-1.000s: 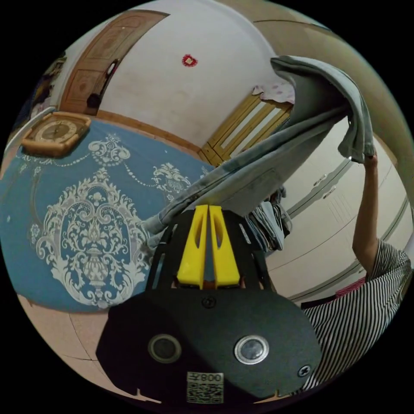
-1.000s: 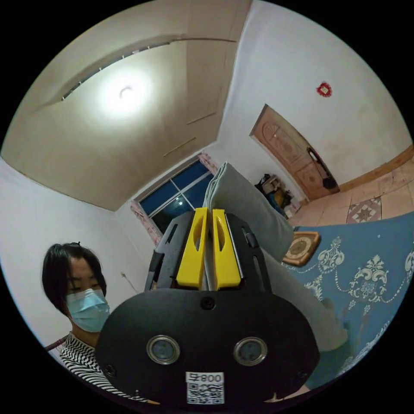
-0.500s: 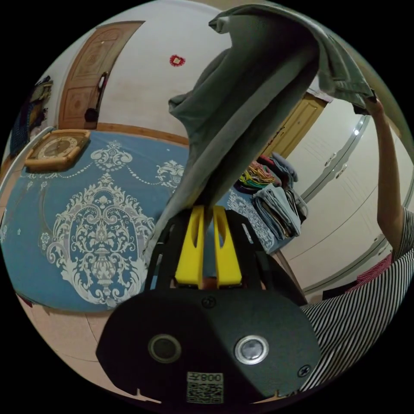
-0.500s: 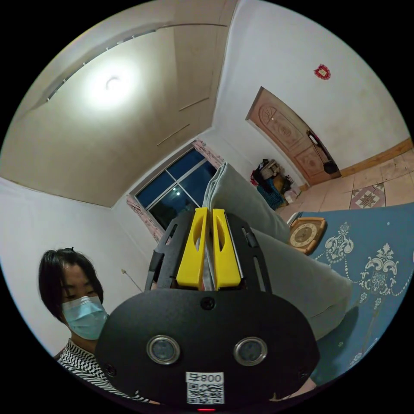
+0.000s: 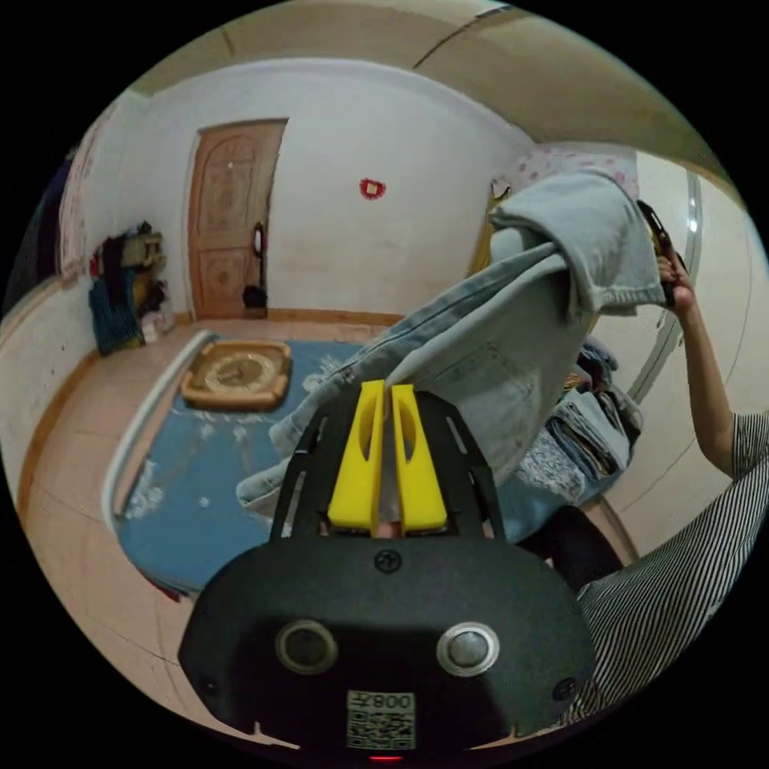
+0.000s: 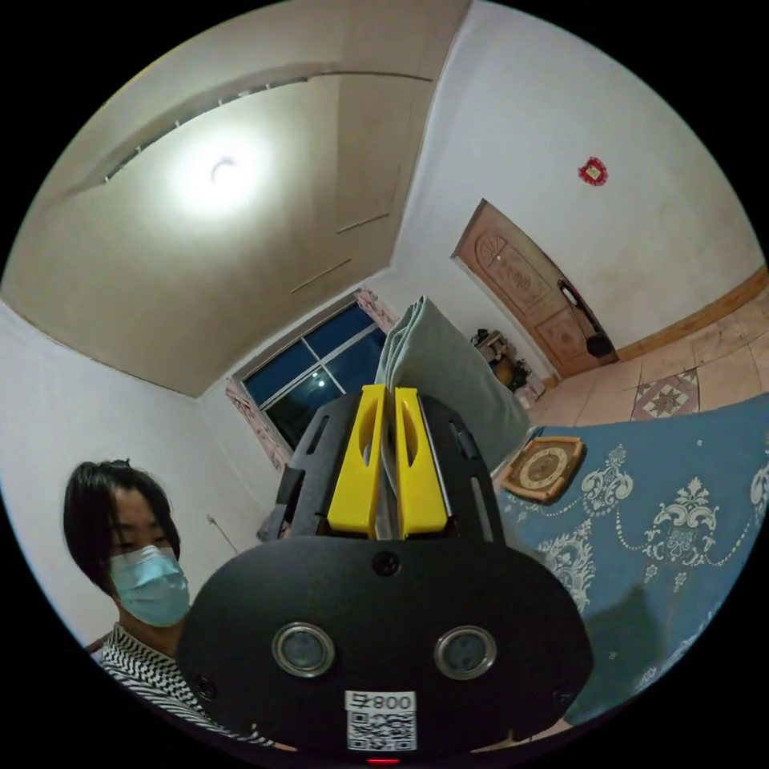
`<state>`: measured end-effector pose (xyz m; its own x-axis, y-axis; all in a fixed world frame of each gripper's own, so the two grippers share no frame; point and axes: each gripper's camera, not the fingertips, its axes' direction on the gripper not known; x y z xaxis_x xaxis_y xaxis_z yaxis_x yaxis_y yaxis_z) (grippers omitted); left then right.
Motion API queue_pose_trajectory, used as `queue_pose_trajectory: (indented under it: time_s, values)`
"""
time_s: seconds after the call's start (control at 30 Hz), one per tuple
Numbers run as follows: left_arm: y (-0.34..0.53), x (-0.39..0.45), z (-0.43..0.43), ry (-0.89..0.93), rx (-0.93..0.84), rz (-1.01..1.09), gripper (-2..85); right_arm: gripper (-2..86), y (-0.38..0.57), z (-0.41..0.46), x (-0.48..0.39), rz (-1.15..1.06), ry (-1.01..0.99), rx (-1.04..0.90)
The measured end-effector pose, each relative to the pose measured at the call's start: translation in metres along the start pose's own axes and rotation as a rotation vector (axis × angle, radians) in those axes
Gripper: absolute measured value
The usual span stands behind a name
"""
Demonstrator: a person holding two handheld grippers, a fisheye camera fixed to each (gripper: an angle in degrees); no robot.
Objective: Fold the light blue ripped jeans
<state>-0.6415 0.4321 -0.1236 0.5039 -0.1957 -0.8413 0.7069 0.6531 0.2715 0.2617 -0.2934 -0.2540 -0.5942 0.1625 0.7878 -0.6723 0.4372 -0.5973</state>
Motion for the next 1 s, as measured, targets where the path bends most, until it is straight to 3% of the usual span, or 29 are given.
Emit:
queue_pose_trajectory:
  time_s: [0.13, 0.33, 0.4, 0.47, 0.83, 1.0]
  values:
    - [-0.006, 0.027, -0.019, -0.047, -0.059, 0.128, 1.4, 1.5, 0.036, -0.064, 0.099, 0.135, 0.208, -0.015]
    - [0.061, 0.067, 0.077, 0.079, -0.54, 0.115, 1.2, 0.7, 0.16, -0.163, 0.297, 0.643, 0.812, -0.221]
    - [0.066, 0.073, 0.086, 0.174, -0.576, 0.021, 1.2, 0.8, 0.183, -0.187, 0.318, 0.698, 0.801, -0.182]
    - [0.058, 0.082, 0.08, 0.136, -0.548, -0.002, 1.3, 1.3, 0.19, -0.188, 0.324, 0.651, 0.796, -0.234]
    - [0.026, 0.093, 0.064, 0.131, -0.598, -0.056, 1.3, 10.6, 0.207, -0.02, 0.361, -0.246, 0.974, -1.071]
    - [0.015, 0.094, 0.059, 0.147, -0.601, -0.087, 1.3, 11.8, 0.223, -0.019, 0.401, -0.327, 1.062, -1.287]
